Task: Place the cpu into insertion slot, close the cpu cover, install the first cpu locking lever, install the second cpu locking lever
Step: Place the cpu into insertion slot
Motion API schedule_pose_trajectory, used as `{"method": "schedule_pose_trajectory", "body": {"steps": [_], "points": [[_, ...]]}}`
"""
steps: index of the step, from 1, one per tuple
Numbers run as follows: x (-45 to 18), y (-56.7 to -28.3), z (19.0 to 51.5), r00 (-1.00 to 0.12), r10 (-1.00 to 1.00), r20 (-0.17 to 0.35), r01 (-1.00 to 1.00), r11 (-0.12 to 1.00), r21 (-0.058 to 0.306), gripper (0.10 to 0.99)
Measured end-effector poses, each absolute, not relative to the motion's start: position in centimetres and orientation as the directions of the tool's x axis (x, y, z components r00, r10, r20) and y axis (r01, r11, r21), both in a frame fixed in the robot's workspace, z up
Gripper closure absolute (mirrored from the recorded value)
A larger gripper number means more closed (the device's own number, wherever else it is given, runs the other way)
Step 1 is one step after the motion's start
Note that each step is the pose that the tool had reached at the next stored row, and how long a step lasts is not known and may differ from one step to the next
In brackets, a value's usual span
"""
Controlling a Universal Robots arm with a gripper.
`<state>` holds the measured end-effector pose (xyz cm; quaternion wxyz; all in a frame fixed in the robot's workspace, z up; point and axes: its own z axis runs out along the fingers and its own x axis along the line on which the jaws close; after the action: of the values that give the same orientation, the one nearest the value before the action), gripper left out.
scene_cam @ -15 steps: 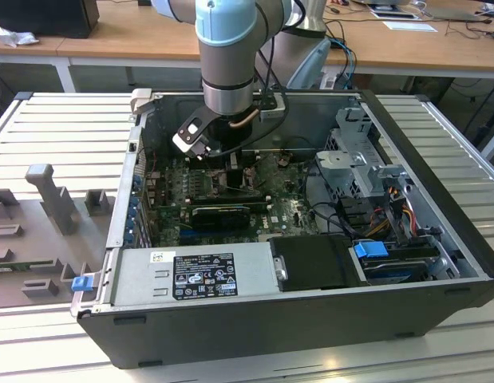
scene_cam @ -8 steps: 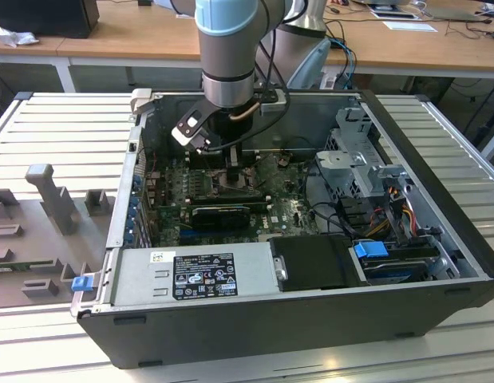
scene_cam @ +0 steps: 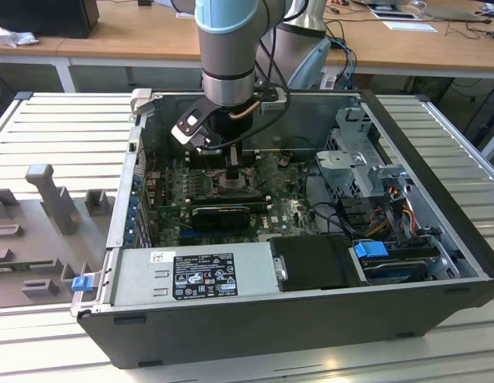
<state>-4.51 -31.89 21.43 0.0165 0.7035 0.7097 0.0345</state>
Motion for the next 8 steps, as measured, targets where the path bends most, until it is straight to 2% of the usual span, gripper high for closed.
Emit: {"method": "schedule_pose_trajectory", "body": {"steps": [8], "points": [[-4.51, -31.89, 21.86, -0.009, 1.000, 0.025, 0.997, 0.008, 0.072, 0.980]]}}
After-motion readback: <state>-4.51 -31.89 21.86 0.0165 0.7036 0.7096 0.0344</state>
